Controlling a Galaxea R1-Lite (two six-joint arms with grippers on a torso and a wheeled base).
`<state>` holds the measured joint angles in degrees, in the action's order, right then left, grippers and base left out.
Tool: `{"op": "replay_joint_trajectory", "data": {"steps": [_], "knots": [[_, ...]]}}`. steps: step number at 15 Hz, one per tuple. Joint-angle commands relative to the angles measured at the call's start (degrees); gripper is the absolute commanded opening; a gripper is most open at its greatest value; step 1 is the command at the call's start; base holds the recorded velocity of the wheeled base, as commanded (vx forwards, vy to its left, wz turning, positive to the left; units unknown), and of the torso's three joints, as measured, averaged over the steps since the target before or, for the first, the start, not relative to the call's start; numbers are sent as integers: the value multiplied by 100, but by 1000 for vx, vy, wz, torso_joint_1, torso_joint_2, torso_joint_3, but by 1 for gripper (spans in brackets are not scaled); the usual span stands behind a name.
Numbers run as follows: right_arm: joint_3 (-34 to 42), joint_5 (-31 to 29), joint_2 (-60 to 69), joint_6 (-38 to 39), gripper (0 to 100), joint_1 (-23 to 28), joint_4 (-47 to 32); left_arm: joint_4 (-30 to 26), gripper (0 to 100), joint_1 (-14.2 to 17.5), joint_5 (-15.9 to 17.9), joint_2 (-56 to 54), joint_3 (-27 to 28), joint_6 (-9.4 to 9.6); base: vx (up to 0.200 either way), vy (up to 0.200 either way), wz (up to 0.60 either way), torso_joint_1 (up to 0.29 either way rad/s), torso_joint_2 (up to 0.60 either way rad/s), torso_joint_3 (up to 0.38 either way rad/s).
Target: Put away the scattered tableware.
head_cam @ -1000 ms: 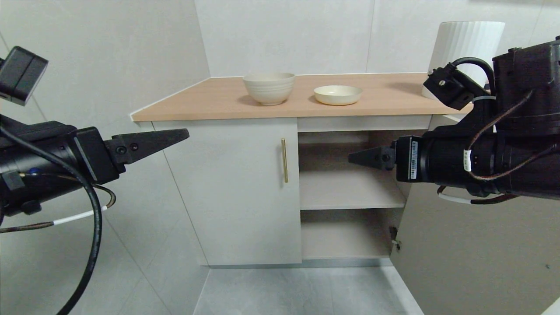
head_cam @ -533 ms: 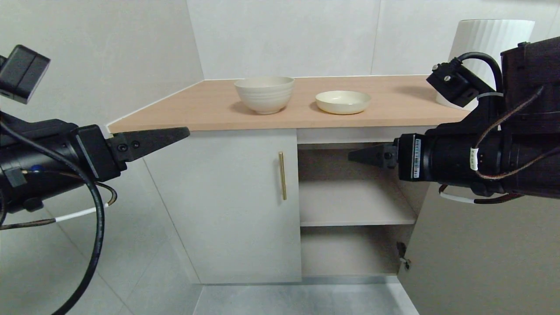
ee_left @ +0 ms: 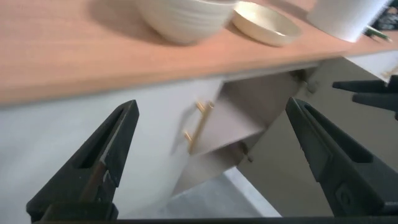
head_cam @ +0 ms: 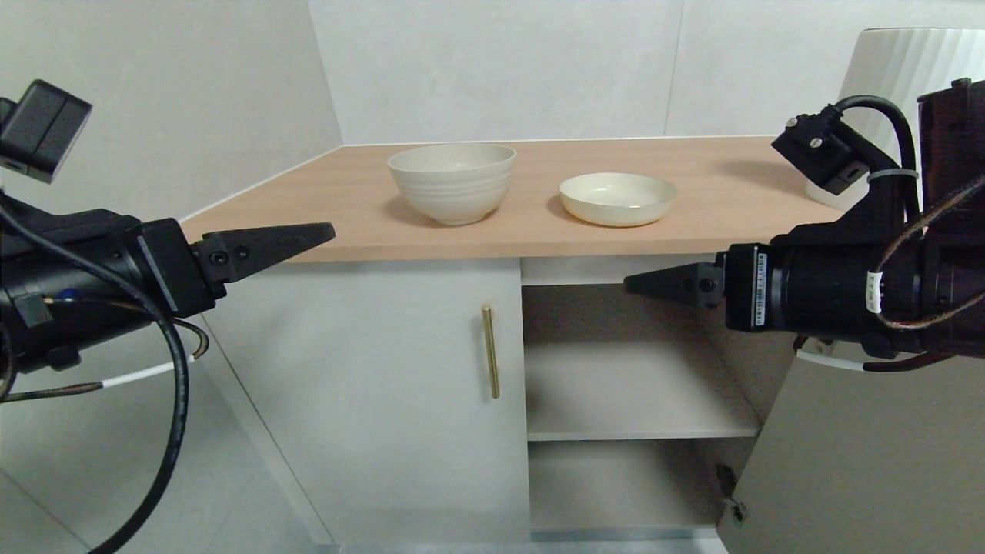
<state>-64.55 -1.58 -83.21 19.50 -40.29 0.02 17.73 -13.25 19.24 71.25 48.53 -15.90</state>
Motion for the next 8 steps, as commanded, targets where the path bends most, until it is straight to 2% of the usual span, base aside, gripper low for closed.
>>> {"op": "replay_joint_trajectory", "data": {"steps": [1,3,4,8], "knots": [[74,9,112,-26,100,-5,6,12,100,-2,-8,20,7,-1,0,0,0,0,0,0],[127,-26,104,-210,100,-5,42,38,100,-72,-8,46,60,-124,0,0,0,0,0,0],[127,-35,104,-210,100,-5,50,73,100,-134,-8,64,78,-247,0,0,0,0,0,0],[118,-35,95,-219,100,-5,50,73,100,-143,1,152,78,-265,0,0,0,0,0,0]]}}
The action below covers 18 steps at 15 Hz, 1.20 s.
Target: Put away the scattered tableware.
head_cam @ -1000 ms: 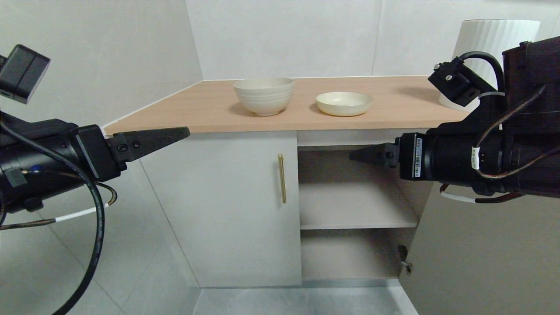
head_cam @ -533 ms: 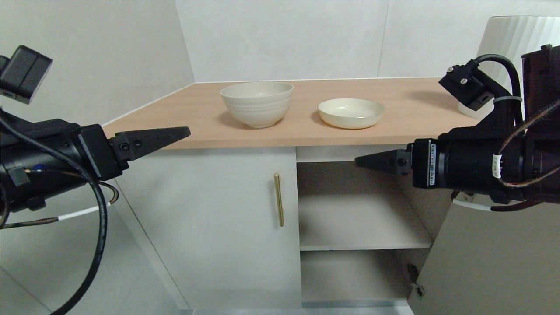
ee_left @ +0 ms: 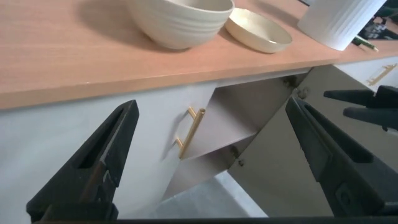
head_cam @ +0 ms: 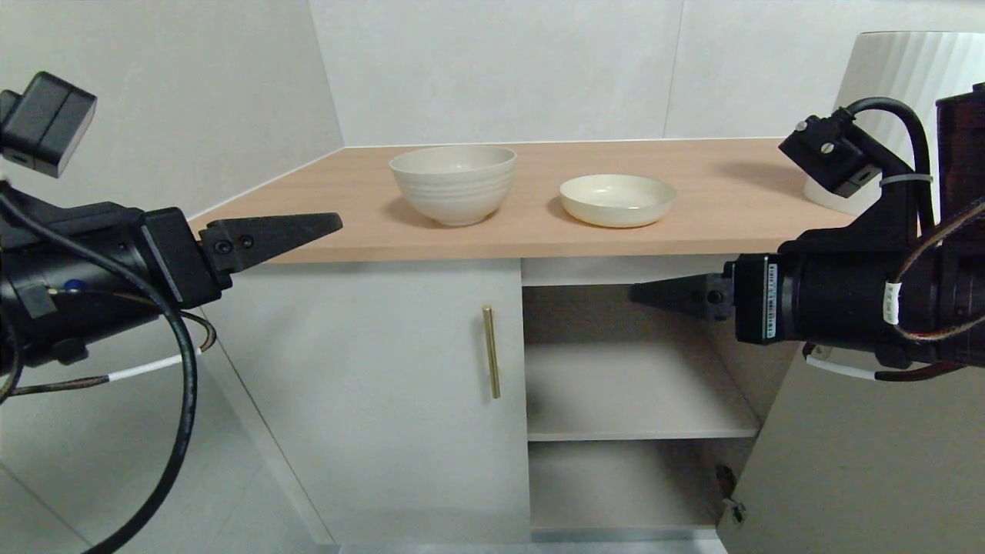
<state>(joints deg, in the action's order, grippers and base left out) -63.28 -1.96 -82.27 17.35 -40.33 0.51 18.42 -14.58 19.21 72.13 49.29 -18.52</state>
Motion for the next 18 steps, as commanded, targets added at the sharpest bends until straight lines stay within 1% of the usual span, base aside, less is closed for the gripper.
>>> {"op": "replay_joint_trajectory", "data": {"steps": [1,4,6,7,11,14,17,18], "knots": [[-9,3,-17,-3,100,-2,2,4,100,-19,4,82,2,-3,0,0,0,0,0,0],[-9,3,-52,-3,100,16,2,4,100,-45,4,126,2,-20,0,0,0,11,-61,-54],[-9,3,-61,-3,100,16,2,4,100,-54,12,152,-7,-20,0,0,0,73,-234,-261],[-9,3,-61,-3,100,25,2,4,100,-133,12,187,-7,-29,0,0,0,95,-173,-320],[-9,3,-69,-3,100,34,2,4,100,-194,21,266,-7,-231,0,0,0,115,-529,-312],[-9,3,-87,-3,100,34,2,12,100,-203,30,407,11,-266,0,0,0,173,-473,-307],[-9,3,-201,-12,100,139,151,-23,100,-238,-32,741,371,-293,0,0,0,160,-426,-264],[-18,3,-236,-65,100,227,318,-49,100,-291,-67,899,573,-407,0,0,0,76,-183,-115]]}}
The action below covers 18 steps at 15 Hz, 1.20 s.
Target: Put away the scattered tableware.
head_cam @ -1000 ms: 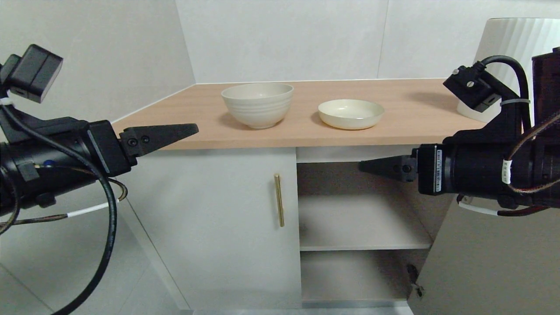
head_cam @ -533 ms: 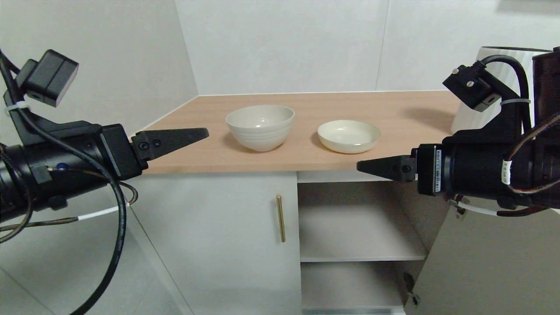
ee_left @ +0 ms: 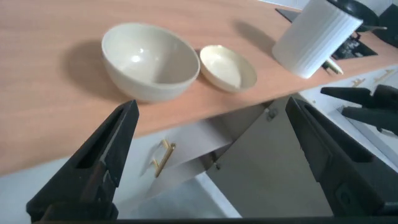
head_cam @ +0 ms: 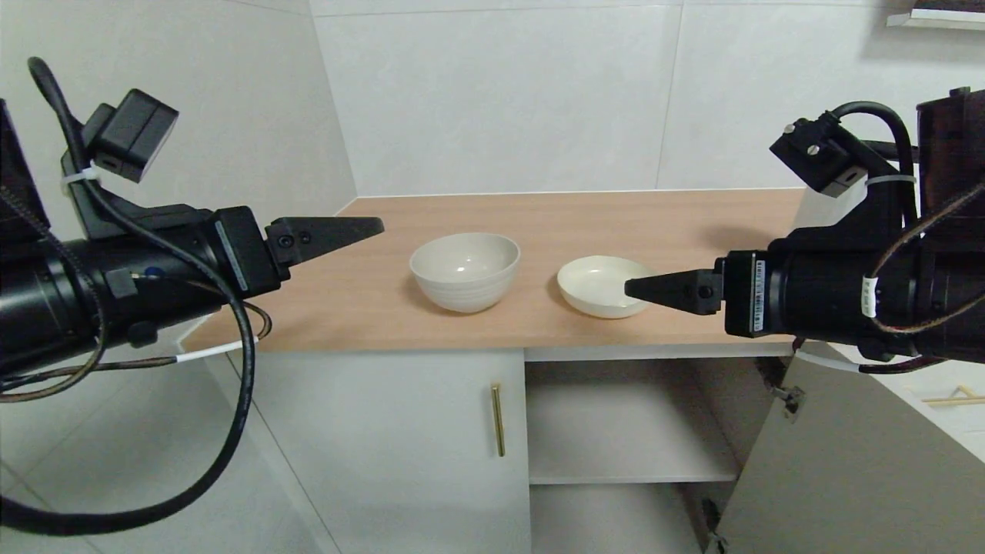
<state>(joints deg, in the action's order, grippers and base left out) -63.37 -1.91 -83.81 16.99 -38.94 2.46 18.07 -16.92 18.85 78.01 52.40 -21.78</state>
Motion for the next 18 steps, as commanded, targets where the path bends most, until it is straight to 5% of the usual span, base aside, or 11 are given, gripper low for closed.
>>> {"op": "replay_joint_trajectory", "data": {"steps": [1,8,11,14,18], "knots": [[-88,-28,-197,-65,100,229,167,-84,100,-57,-48,505,517,-168,0,0,0,36,-95,-71],[-747,-863,-839,225,100,545,-27,-1288,100,-180,-918,927,1036,-45,0,0,0,4,-8,-5],[-747,-969,-1023,225,100,554,-9,-1675,100,-329,-1946,1727,1625,-599,0,0,0,0,0,0],[-730,-969,-1014,225,100,554,0,-1657,100,-532,-2157,2351,2099,-1267,0,0,0,0,0,0],[-721,-969,-1014,225,100,554,9,-1648,100,-532,-2377,2843,2407,-1531,0,0,0,0,0,0]]}}
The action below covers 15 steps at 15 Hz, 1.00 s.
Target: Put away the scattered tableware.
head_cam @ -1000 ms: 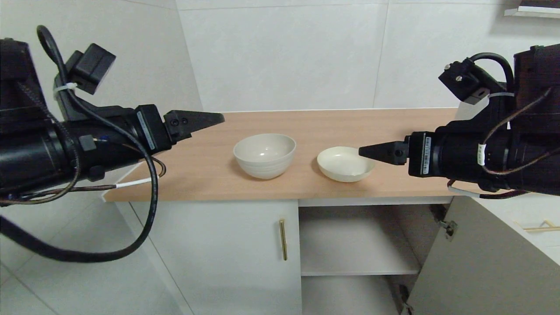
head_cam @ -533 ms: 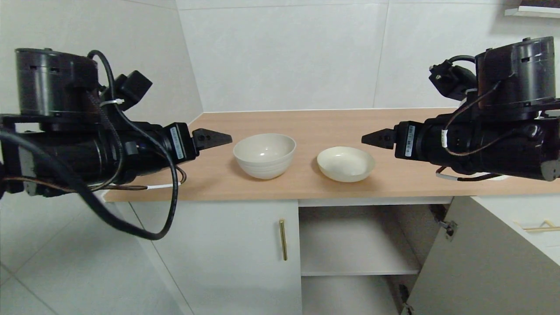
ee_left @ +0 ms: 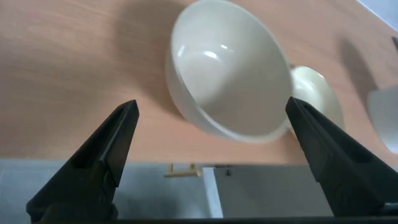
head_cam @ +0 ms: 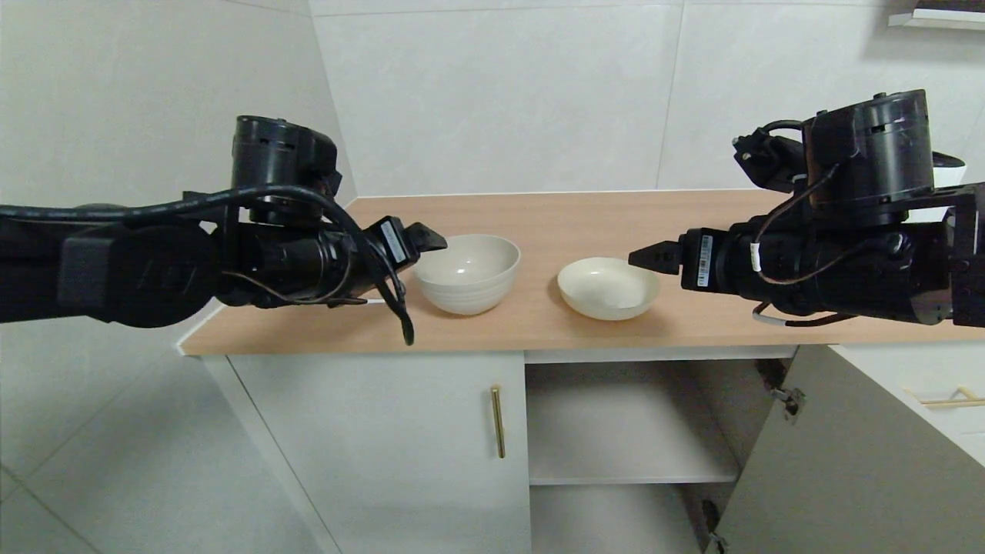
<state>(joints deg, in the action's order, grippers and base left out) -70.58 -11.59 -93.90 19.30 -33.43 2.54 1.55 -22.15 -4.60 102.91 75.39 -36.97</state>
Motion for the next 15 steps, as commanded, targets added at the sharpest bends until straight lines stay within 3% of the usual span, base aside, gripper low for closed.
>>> {"op": "replay_joint_trajectory", "data": {"steps": [1,9,10,15], "knots": [[1,8,-5,4,100,3,10,3,100,-9,-59,414,152,-12,0,0,0,0,0,0],[10,8,-14,4,100,-6,10,3,100,-9,-59,625,240,-12,0,0,0,0,0,0],[10,8,-14,4,100,-6,10,3,0,-9,-59,598,240,-12,0,0,0,0,0,0],[10,17,-14,4,100,-6,1,-14,0,-9,-50,519,231,-12,0,0,0,0,0,0]]}}
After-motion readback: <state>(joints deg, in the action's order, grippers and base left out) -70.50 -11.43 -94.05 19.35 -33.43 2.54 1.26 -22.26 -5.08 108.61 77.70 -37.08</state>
